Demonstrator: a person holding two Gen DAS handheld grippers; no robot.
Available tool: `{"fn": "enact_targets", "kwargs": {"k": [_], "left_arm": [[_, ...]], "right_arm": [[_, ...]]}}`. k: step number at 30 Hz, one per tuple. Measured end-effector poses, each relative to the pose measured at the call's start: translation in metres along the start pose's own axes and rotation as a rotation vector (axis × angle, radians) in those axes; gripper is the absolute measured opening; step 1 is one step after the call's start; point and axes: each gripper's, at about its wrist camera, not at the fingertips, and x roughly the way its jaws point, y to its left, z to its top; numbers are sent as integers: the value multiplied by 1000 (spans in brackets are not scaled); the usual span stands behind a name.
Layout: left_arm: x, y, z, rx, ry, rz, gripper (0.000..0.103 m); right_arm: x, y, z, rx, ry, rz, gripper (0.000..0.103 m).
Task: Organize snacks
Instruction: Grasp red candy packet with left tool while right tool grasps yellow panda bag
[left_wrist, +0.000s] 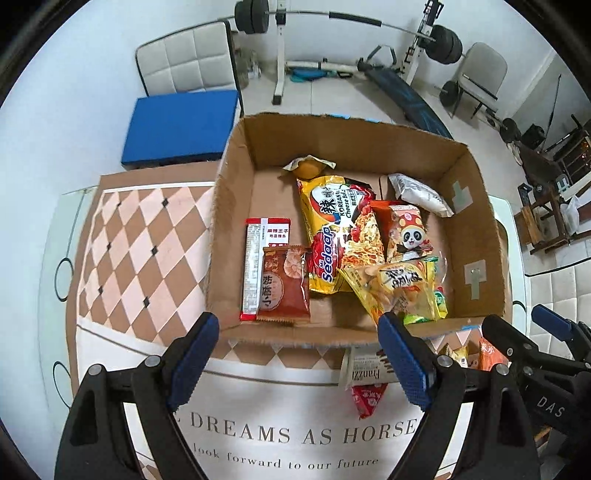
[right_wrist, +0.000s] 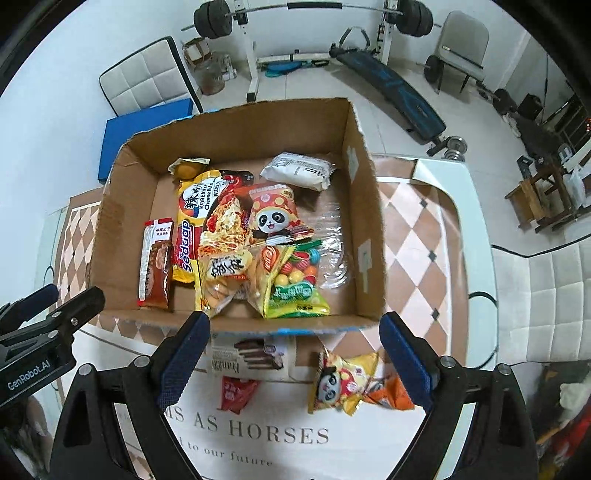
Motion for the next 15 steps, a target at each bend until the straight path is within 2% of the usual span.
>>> {"fn": "enact_targets", "kwargs": {"k": [5, 15], "left_arm": [[-29, -7, -16, 17, -81, 27, 88], [-80, -19, -36, 25, -199, 26, 88]], "right_arm": [[-28, -3, -17, -6, -51, -10, 95], [-83, 1, -42, -13, -142, 7, 96]]}}
